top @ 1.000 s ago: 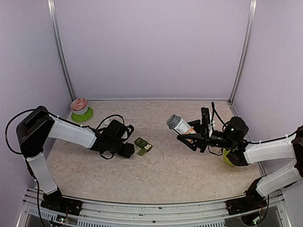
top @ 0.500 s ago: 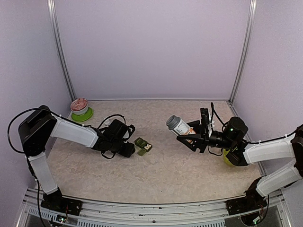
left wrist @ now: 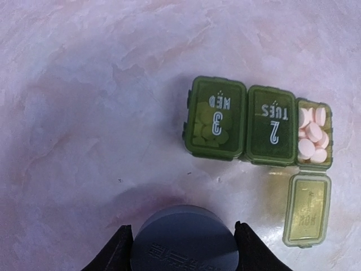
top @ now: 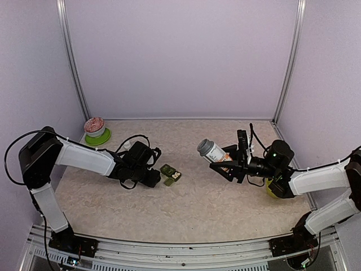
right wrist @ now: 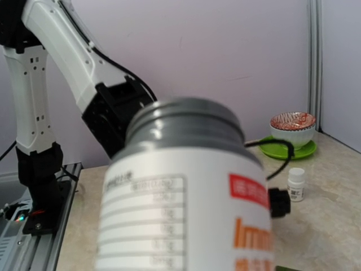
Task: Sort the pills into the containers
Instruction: Pick up the lid of the pill bottle from the center of the board, then close the lid of the pill bottle.
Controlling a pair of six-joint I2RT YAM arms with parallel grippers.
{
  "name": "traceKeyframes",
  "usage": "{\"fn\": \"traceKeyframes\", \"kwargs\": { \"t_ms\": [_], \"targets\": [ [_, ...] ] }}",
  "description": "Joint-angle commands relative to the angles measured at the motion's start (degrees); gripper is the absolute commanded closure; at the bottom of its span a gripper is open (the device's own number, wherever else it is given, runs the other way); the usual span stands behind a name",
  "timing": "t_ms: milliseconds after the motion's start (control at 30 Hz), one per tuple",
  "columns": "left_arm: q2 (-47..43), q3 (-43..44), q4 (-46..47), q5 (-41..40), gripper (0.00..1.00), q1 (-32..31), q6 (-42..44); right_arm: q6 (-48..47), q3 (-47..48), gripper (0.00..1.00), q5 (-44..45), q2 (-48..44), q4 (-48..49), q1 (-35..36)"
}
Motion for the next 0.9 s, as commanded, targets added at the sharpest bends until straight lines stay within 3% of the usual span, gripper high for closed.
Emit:
{"fn": "traceKeyframes", "kwargs": {
  "t_ms": [0,433,667,867],
  "targets": [
    [-6.24,0.43,0.04,2.3,0.57,0.21,0.86,-0.96,0.9,0.7,-1.11,0.45,0.48,-0.13],
    [-21.6,-1.29,10.43,30.02,0.57,1.25,-0.86,-6.83,3.0,0.71,-0.4,0.93,-3.38,1.97],
    [-23.2,-2.24,19.96,43.97,0.57,1.31,-6.57,-10.77,3.88,0.71,3.24,1.23,-5.05,5.08],
    [-22.66,-4.39,32.25,49.29,0.57,1.16,-15.79,-13.6,4.08,0.71,8.01,1.27,-5.09,7.42]
  ]
}}
